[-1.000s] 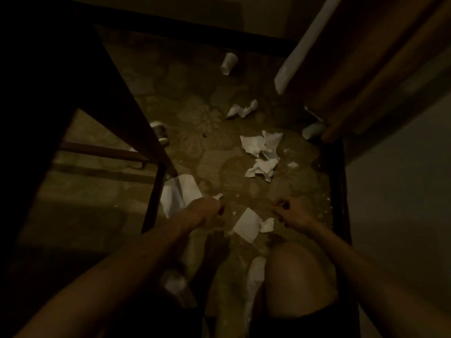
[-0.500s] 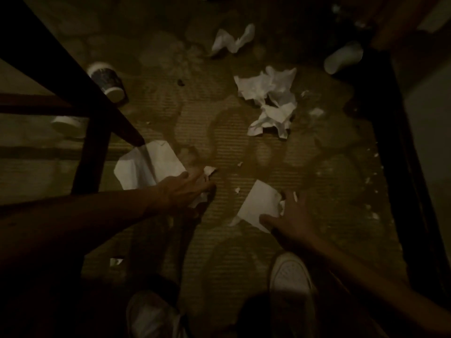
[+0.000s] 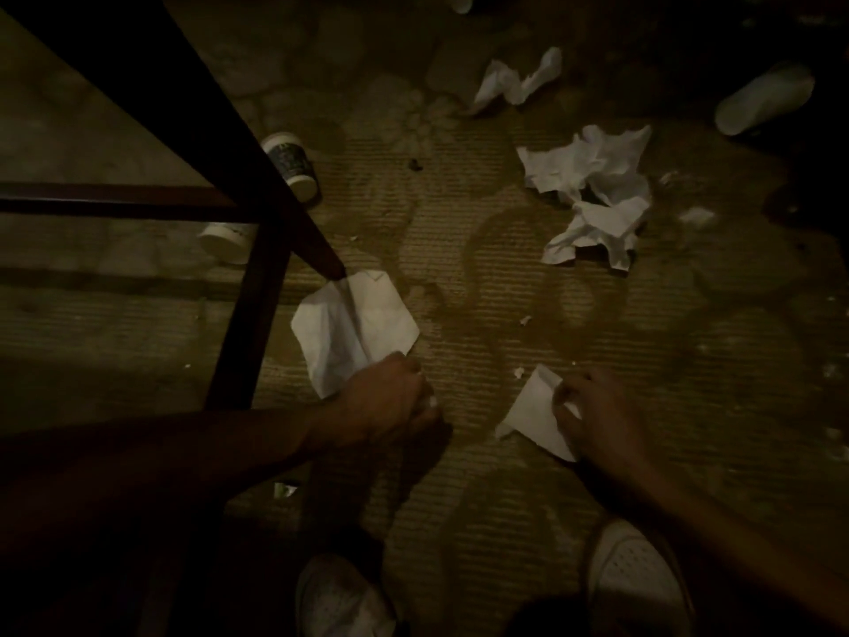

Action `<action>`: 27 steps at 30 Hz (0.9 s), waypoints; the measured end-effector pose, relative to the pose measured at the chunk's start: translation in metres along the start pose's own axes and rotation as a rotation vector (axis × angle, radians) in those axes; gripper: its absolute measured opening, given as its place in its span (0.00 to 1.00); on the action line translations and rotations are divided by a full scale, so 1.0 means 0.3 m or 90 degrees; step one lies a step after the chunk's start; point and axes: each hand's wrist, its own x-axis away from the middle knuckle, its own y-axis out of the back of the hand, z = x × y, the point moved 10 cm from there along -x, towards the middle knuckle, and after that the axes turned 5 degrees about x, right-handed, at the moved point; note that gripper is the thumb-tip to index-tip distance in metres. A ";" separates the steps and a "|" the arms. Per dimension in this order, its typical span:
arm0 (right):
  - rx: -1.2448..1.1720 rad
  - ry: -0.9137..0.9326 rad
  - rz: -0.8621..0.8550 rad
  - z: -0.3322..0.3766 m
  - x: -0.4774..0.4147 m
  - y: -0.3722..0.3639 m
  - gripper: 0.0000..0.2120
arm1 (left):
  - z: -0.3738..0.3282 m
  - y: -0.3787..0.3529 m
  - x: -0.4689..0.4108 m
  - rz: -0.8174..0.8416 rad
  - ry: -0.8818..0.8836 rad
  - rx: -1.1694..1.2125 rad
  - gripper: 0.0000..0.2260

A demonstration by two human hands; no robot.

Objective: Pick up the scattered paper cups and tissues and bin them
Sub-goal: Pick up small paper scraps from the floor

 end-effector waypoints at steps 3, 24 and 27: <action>-0.292 -0.100 0.043 0.002 -0.023 0.004 0.07 | 0.126 0.093 -0.024 -0.080 0.147 0.020 0.14; -0.879 -0.376 0.169 -0.001 -0.101 -0.033 0.12 | 0.186 0.135 -0.138 -0.211 0.213 0.350 0.07; -0.881 -0.371 0.169 0.017 -0.124 -0.008 0.11 | -0.093 0.268 -0.109 -0.344 -0.021 0.181 0.13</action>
